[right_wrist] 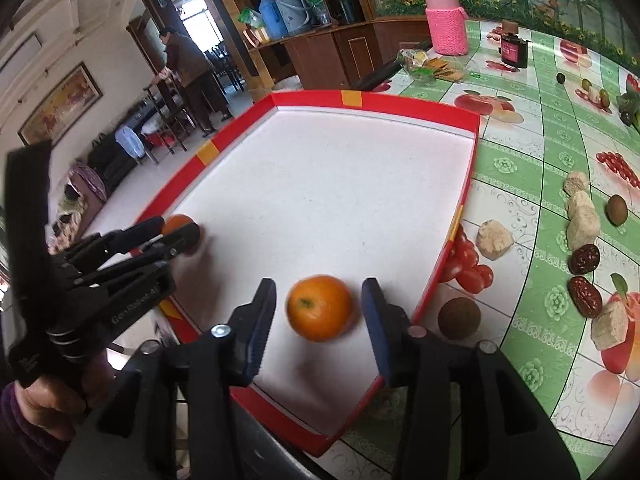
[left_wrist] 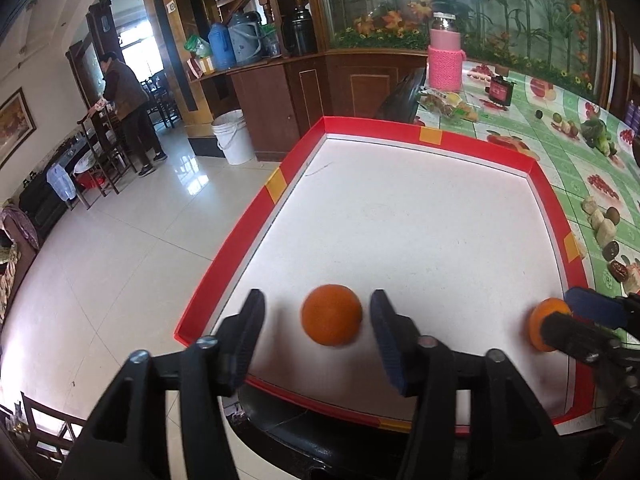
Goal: Organize fruits
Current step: 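Carry both oranges into the red-rimmed tray and open both tools, then grasp the red date with the right tool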
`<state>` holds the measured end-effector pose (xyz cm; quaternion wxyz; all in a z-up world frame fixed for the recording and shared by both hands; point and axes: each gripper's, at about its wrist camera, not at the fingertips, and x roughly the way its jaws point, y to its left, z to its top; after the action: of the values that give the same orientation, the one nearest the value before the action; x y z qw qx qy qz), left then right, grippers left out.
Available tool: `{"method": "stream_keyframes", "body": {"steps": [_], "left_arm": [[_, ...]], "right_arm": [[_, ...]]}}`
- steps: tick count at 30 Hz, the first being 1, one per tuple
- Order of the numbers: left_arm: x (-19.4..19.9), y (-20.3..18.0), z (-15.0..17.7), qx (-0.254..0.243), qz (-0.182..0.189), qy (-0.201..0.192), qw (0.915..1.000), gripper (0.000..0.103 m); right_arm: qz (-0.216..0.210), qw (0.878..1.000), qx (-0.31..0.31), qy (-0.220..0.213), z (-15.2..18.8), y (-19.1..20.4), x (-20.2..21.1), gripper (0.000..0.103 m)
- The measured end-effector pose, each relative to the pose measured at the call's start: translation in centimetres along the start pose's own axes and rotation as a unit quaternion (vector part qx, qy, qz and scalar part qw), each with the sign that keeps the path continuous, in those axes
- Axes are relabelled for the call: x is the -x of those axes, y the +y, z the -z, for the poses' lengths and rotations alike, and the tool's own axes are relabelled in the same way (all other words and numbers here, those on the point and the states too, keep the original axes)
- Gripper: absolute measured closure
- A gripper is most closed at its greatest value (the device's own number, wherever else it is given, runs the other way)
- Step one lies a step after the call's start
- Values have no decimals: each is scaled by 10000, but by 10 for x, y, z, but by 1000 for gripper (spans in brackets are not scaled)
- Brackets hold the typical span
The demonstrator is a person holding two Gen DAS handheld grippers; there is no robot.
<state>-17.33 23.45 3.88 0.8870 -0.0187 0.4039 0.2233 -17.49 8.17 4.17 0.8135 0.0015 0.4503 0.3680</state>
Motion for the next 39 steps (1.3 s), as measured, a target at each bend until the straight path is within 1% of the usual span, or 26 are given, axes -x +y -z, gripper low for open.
{"method": "stream_keyframes", "body": {"steps": [1,4,7,9,10,13,17,20,21,22,24,25,27,30,32,36,37,39], "left_arm": [[3,0,-1,-1,-8,-31,10000,43],[8,-1,-4,-11,14,-98,10000,43],[17,-4,-7,-56,88,-208,9997,43],[24,-7,-9,-81,193,-270,9994,43],[27,-8,-10,-92,279,-299,9991,43],[33,-17,-13,-176,524,-350,9979,43],[43,-32,-14,-317,810,-380,9955,43],[48,-43,-14,-456,1000,-390,9932,43],[48,-47,-14,-468,997,-387,9932,42],[48,-49,-14,-467,982,-371,9934,42],[47,-50,-15,-418,1008,-334,9935,42],[47,-51,-15,-387,1045,-307,9933,42],[50,-57,-13,-373,1165,-262,9921,42],[59,-76,-8,-630,1555,-256,9855,42],[67,-89,-5,-773,1845,-265,9794,42],[78,-120,8,-1153,2534,-135,9604,42],[80,-128,12,-1256,2634,-99,9564,42],[80,-138,18,-1392,2738,-45,9517,42]], "right_arm": [[-44,10000,-58,-69,0,-2,5,47],[-68,9990,-194,-386,-1,-15,26,45],[-15,9971,-330,-690,-1,-37,50,43],[239,9948,-419,-895,1,-55,68,43],[441,9927,-434,-1031,5,-65,80,42],[944,9870,-462,-1215,16,-89,103,41],[1403,9803,-597,-1253,32,-122,128,41],[1619,9770,-623,-1238,41,-138,136,41],[1627,9770,-634,-1228,43,-142,137,41],[1547,9781,-697,-1202,45,-146,137,41],[1234,9826,-809,-1131,45,-149,136,41],[1159,9844,-776,-1070,46,-146,133,41],[1230,9859,-561,-982,47,-138,127,41],[1287,9865,-454,-903,52,-136,124,41],[1422,9846,-490,-889,58,-143,126,41],[1642,9815,-609,-773,73,-157,133,41],[1700,9807,-608,-749,77,-160,135,41],[1808,9794,-555,-712,83,-162,139,41]]}}
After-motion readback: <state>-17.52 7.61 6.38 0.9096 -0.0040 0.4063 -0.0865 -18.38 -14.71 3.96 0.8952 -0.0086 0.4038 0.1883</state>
